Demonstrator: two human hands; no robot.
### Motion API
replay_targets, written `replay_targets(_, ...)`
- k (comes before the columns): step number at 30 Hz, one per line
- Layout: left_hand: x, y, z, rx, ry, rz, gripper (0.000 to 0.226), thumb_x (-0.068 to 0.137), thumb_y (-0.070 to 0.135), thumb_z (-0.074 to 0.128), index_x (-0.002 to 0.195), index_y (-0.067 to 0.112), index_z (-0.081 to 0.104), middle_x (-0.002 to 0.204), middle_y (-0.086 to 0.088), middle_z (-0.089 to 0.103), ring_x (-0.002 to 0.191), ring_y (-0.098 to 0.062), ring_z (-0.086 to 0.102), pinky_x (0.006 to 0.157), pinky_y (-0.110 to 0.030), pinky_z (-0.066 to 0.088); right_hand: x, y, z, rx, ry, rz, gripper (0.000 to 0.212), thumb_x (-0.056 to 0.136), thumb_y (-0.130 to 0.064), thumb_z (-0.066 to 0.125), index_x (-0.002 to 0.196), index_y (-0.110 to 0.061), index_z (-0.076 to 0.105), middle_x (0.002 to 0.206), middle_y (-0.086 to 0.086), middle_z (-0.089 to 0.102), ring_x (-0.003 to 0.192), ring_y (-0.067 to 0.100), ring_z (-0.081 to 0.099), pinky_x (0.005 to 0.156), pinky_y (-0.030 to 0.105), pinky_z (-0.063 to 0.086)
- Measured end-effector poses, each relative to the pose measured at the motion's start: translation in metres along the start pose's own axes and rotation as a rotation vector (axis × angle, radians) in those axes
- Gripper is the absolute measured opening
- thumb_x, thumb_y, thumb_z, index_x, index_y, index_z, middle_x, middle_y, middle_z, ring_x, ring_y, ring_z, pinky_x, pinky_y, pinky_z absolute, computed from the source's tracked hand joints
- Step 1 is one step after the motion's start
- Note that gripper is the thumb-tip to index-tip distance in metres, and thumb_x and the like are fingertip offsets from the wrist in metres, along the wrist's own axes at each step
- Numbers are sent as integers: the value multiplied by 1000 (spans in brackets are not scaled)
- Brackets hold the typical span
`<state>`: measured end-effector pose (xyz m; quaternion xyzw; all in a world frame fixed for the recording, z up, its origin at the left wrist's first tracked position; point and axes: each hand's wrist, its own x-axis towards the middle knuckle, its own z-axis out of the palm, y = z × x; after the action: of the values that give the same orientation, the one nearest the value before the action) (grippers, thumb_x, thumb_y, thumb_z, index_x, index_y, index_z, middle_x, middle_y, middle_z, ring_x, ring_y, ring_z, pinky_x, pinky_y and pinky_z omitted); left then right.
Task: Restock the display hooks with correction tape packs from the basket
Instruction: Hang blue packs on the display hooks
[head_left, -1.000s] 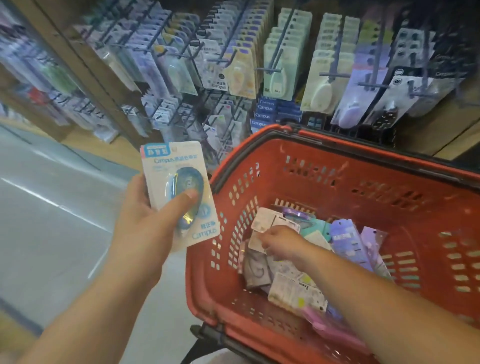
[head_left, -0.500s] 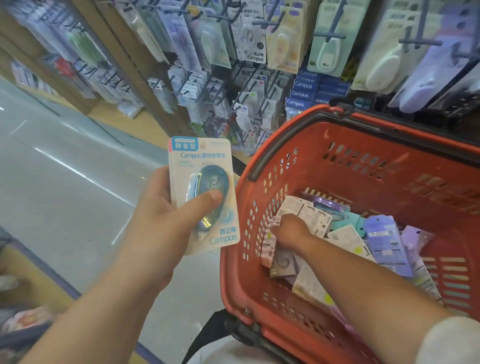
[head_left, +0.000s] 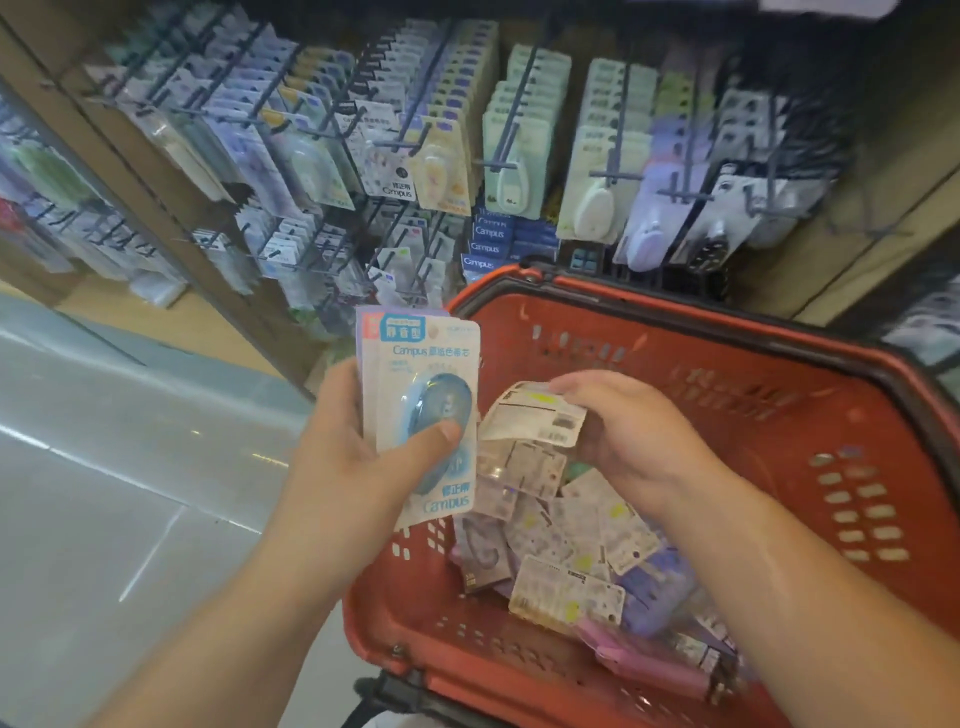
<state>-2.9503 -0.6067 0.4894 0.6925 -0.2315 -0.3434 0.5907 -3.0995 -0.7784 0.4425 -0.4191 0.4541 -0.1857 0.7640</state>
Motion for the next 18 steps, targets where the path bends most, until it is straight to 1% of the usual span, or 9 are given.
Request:
replay_targets(2, 1, 1, 12, 6, -15, 24, 50, 69, 23, 87, 111, 37, 64, 112, 3, 79, 102, -28, 78, 85, -59, 62, -16, -4, -12, 172, 48, 50, 15, 91, -3, 64, 101, -2, 75, 98, 17, 76, 83, 28, 70, 68, 37, 61)
replay_targets(3, 1, 4, 18, 2, -21, 42, 47, 69, 25, 85, 108, 42, 65, 112, 3, 79, 102, -27, 78, 87, -61, 62, -23, -4, -19, 252, 62, 63, 20, 87, -1, 64, 104, 2, 74, 101, 20, 75, 82, 28, 70, 65, 34, 61)
replay_targets(6, 0, 14, 35, -31, -53, 67, 39, 72, 23, 80, 94, 53, 69, 111, 3, 79, 103, -28, 77, 89, -64, 60, -39, -2, -39, 372, 30, 48, 34, 87, 16, 43, 103, 8, 72, 108, 25, 74, 88, 30, 74, 64, 29, 61)
replay_targets(7, -1, 17, 40, -45, -67, 69, 38, 73, 22, 79, 91, 54, 70, 111, 2, 79, 103, -30, 77, 89, -65, 60, -41, 0, -46, 349, 14, 44, 38, 90, 21, 40, 106, 7, 71, 106, 24, 75, 89, 28, 75, 66, 27, 61)
replay_targets(9, -2, 20, 48, -63, -81, 68, 36, 74, 20, 78, 90, 52, 72, 112, 1, 79, 105, -33, 77, 89, -67, 59, -50, -1, -53, 262, -25, 2, 42, 90, 24, 45, 120, 4, 66, 109, 19, 76, 97, 23, 76, 76, 26, 61)
replay_targets(12, -4, 17, 56, -50, -93, 74, 37, 74, 22, 80, 101, 46, 70, 113, 2, 79, 105, -31, 77, 89, -65, 60, -59, -8, -65, 288, -18, -77, 46, 93, 20, 40, 130, 3, 61, 118, 19, 74, 112, 30, 71, 91, 37, 59)
replay_targets(14, -5, 13, 61, -31, -92, 78, 49, 69, 26, 84, 113, 39, 67, 116, 3, 78, 106, -27, 77, 90, -62, 60, -62, -13, -70, 279, 36, -148, 39, 98, 11, 41, 128, 1, 64, 118, 21, 74, 106, 31, 72, 87, 41, 61)
replay_targets(16, -4, 7, 67, 11, -109, 60, 56, 65, 32, 84, 118, 37, 64, 116, 4, 78, 106, -25, 77, 90, -61, 60, -60, -16, -71, 111, 106, -274, 35, 100, 6, 51, 124, -12, 69, 122, 15, 73, 106, 26, 72, 90, 46, 61)
replay_targets(18, -3, -1, 74, 50, -136, 42, 53, 69, 29, 84, 118, 36, 63, 114, 5, 78, 104, -22, 77, 89, -61, 61, -61, -17, -67, -29, 135, -410, 47, 96, 8, 59, 126, -27, 67, 121, 4, 74, 110, 23, 71, 97, 51, 58)
